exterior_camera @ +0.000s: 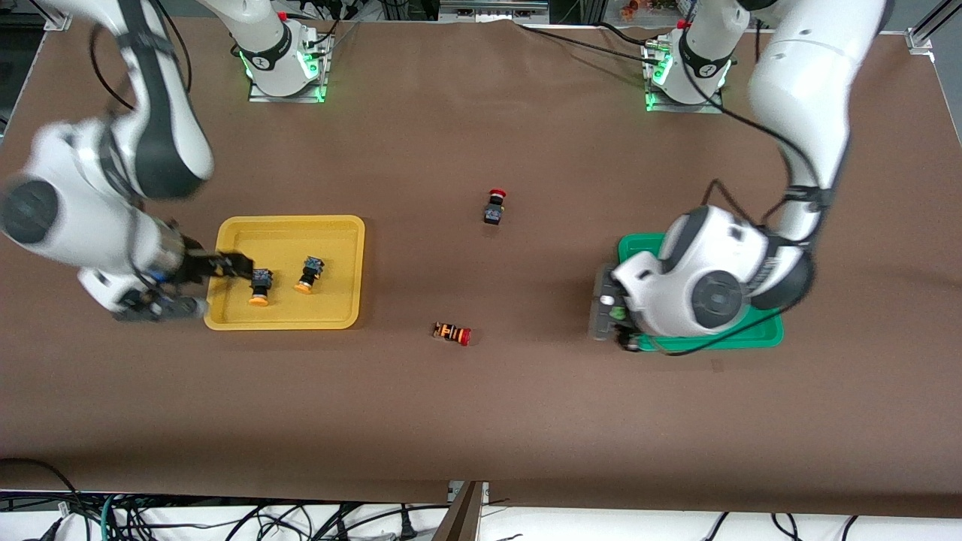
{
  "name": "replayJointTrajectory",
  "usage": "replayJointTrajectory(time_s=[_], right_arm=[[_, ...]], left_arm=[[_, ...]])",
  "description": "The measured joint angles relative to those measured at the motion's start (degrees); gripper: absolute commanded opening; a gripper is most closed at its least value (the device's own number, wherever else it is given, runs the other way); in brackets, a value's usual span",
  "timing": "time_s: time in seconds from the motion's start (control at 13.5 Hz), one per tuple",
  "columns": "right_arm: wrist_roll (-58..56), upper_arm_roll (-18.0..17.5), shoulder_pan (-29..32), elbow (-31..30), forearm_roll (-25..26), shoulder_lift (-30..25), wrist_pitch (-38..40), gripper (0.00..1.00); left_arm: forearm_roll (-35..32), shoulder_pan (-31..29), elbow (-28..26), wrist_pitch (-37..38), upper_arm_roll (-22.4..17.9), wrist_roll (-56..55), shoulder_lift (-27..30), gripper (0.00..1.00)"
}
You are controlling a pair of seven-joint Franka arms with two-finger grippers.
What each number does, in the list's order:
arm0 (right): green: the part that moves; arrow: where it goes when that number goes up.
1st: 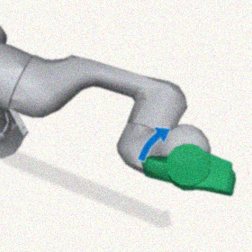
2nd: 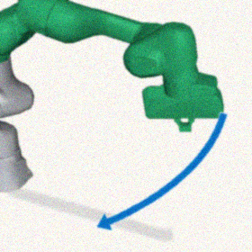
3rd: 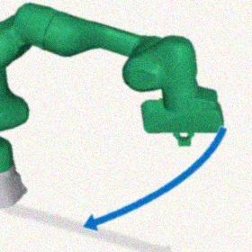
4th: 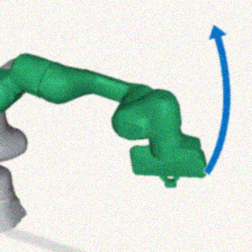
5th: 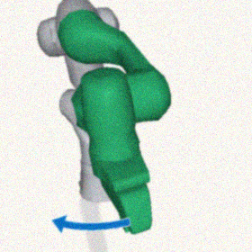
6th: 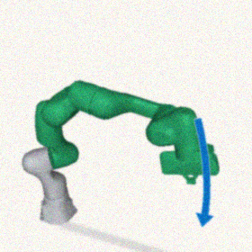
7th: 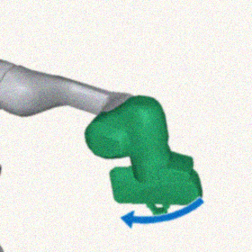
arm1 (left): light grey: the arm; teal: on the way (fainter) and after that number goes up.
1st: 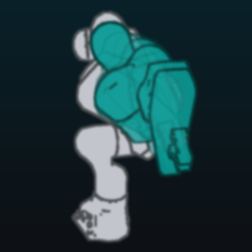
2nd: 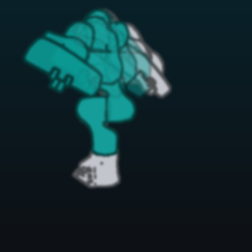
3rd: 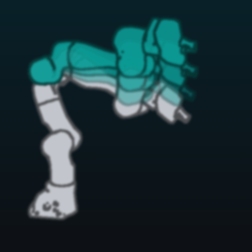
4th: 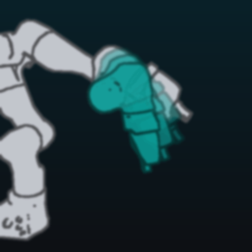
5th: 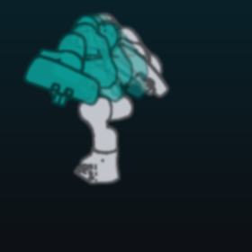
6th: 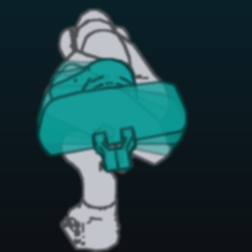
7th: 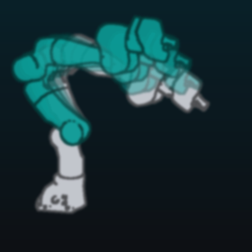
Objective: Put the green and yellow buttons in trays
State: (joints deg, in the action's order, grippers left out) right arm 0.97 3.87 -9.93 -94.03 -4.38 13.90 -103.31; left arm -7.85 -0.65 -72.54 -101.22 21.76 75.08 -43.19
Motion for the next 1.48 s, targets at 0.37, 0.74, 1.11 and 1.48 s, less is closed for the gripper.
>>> replayJointTrajectory(time_s=[0.37,0.74,1.11,1.48], right_arm=[[0.0,-0.14,-0.1,4.93,4.08,-9.8,11.97,1.0],[0.0,0.21,0.05,6.57,5.09,-7.39,12.61,1.0],[0.0,0.17,0.04,6.81,5.1,-7.08,12.62,1.0],[0.0,0.07,-0.05,7.0,5.1,-6.95,12.61,1.0]], left_arm=[[-5.81,-11.52,-6.72,2.25,-0.31,2.4,-0.11,0.73],[-6.56,-13.33,-11.22,-5.12,1.06,2.03,0.89,1.0],[-4.34,-13.62,-8.05,2.87,3.92,-18.23,11.96,1.0],[1.39,-3.47,-8.51,6.81,-3.58,-56.69,26.57,1.0]])
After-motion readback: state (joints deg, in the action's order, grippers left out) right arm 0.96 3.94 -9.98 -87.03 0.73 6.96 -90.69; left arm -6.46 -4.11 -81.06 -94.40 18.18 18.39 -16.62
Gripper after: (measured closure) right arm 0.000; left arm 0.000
